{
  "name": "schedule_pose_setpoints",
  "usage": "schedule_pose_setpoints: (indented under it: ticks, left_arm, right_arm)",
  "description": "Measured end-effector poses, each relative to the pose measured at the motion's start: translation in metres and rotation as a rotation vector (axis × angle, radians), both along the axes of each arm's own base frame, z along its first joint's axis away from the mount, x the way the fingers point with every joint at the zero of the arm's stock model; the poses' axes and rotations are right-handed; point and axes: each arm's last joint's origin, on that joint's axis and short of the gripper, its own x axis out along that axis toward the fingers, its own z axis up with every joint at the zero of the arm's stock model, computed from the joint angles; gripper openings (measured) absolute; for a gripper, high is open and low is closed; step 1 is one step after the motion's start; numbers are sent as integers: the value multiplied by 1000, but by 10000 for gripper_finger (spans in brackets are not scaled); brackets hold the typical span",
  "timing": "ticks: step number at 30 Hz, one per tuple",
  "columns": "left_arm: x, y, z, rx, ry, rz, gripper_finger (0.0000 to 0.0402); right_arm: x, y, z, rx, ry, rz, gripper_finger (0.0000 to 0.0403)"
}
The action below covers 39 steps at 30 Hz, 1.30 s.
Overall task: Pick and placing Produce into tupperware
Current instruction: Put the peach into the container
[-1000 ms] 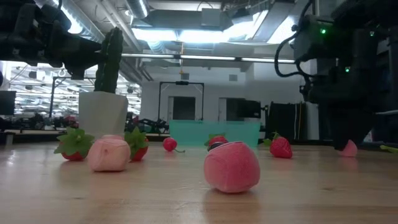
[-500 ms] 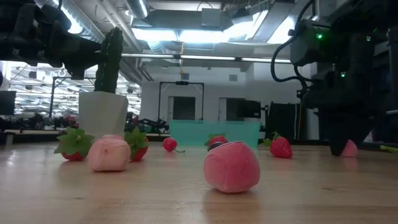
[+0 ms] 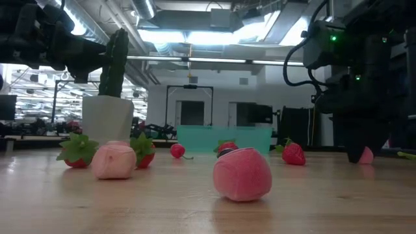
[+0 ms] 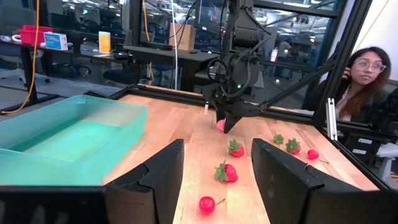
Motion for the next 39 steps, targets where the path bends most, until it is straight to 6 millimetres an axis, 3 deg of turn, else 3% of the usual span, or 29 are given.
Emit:
schedule_pose_setpoints:
  ticks: [5, 15, 29, 39]
  left_arm:
    - [0, 0, 0, 0, 0, 0, 181]
    - [0, 0, 0, 0, 0, 0, 181]
    - [0, 0, 0, 0, 1, 0, 181]
    - [0, 0, 0, 0, 1, 0, 181]
  right_arm:
    - [0, 0, 0, 0, 1, -2, 194]
    - [0, 0, 0, 4, 3, 2, 120]
    - [3, 0, 1, -63, -23, 93, 115]
    - [34, -9, 36, -205, -151, 240, 114]
